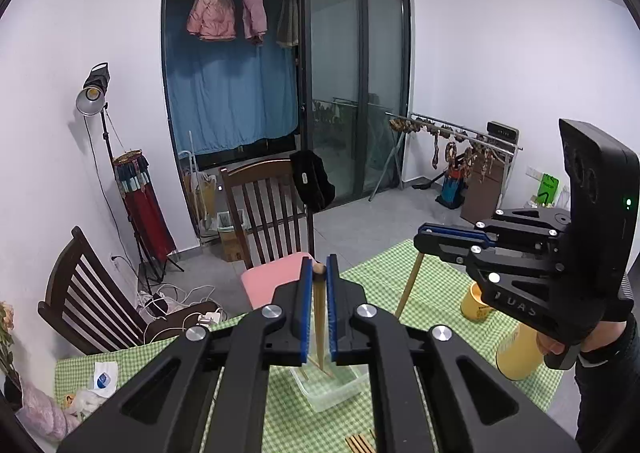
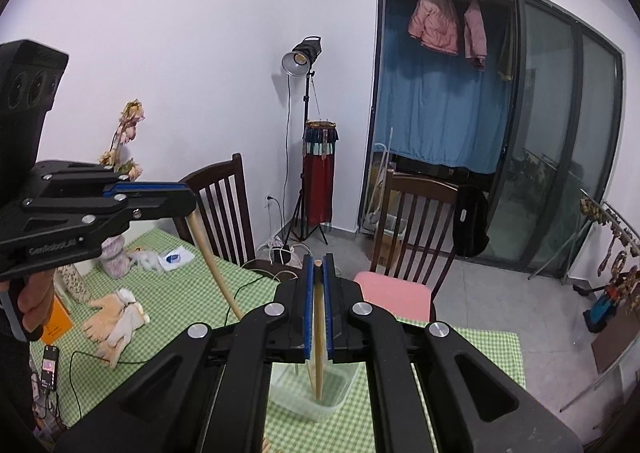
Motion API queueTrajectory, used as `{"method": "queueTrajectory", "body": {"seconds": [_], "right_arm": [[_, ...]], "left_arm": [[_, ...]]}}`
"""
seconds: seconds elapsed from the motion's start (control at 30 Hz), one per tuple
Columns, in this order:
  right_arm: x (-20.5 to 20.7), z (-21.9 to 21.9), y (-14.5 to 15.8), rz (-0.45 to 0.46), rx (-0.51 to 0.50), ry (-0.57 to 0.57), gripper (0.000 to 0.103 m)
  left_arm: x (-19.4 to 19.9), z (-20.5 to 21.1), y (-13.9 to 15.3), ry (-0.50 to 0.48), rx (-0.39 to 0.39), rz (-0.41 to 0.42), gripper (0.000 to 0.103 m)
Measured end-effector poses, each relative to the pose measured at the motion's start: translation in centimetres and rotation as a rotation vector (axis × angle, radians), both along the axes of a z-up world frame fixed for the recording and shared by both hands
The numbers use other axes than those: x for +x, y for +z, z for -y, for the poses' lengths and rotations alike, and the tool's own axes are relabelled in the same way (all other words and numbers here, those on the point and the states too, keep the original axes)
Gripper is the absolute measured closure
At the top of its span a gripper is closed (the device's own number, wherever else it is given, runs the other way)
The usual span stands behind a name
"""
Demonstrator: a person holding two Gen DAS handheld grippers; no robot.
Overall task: Organize utensils
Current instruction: 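Lower both chopsticks upright into the clear plastic box with both tools, then open both tools to release the chopsticks into the box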
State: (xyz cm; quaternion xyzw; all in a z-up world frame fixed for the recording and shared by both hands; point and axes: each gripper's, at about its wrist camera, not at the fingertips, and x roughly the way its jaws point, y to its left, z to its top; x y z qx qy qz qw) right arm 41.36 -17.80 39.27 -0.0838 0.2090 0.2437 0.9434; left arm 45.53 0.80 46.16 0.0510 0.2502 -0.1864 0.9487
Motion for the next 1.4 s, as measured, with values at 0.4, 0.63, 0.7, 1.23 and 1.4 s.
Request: {"method": "queueTrajectory", "body": {"seconds": [0.4, 0.63, 0.7, 1.23, 1.4], "right_arm": [[8.4, -2.2, -3.7, -0.085, -0.005, -0.026, 0.098], [12.9, -2.1, -8.6, -0.144, -0.019, -0.028, 0.098], [13.7, -2.0, -10.1, -0.167, -0.022, -0.032, 0.098], [17.4, -2.4, -18.5, -0.299, -0.069, -0.065, 0.098], [17.3, -2.2, -18.5, -0.297, -0.087, -0.118, 0.045]], "left_arm": [[8.7, -0.3, -2.8, 0.046, -0.064, -0.08, 0.099], [14.4, 0.9, -7.9, 0.028, -0.04, -0.148, 0.099], [15.7, 1.3, -10.1, 0.029, -0.032, -0.178, 0.099], [21.6, 2.8, -24.0, 0.035, 0.017, -0.394, 0.099], [21.2, 2.1, -23.7, 0.057, 0.017, -0.411, 0.073]]}}
